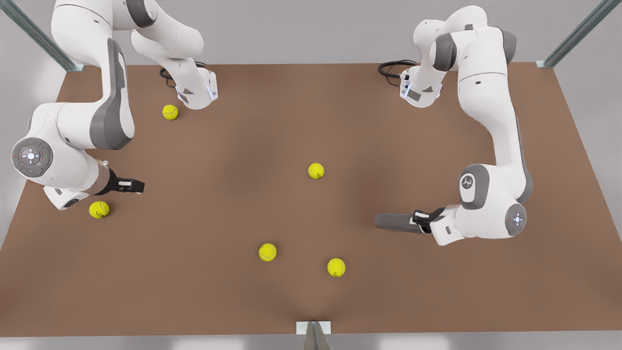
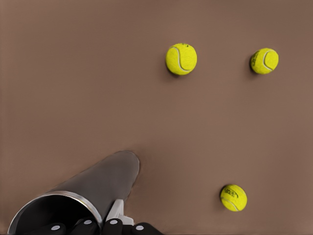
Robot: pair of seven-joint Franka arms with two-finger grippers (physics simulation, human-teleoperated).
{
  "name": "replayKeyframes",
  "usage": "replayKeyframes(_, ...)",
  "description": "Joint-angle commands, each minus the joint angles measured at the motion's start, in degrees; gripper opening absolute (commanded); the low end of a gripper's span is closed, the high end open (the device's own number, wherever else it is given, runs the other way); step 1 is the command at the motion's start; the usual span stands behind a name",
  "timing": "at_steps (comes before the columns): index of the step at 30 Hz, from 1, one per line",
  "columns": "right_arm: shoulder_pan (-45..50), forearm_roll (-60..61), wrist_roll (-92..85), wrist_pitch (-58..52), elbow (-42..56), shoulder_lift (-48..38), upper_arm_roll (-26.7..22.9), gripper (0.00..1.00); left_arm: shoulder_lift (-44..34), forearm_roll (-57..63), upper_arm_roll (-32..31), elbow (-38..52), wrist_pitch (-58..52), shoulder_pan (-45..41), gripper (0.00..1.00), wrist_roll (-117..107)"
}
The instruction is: Put the tennis tube upright
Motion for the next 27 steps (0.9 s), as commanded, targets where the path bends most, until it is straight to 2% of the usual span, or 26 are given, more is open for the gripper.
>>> replayKeyframes(1,-0.17,0.0,0.0,-0.04,0.06,0.0,0.0,1.0,-0.01,3.98,0.31,0.0,-0.05,0.02,0.21,0.01)
replayKeyframes(12,-0.34,0.0,0.0,0.05,0.06,0.09,0.0,1.0,-1.77,11.19,3.38,0.0,0.04,0.02,0.21,-1.66)
replayKeyframes(27,0.27,0.09,0.09,-0.04,-0.03,0.09,0.09,1.0,-1.33,17.26,3.3,-0.09,1.79,0.02,0.21,-5.88)
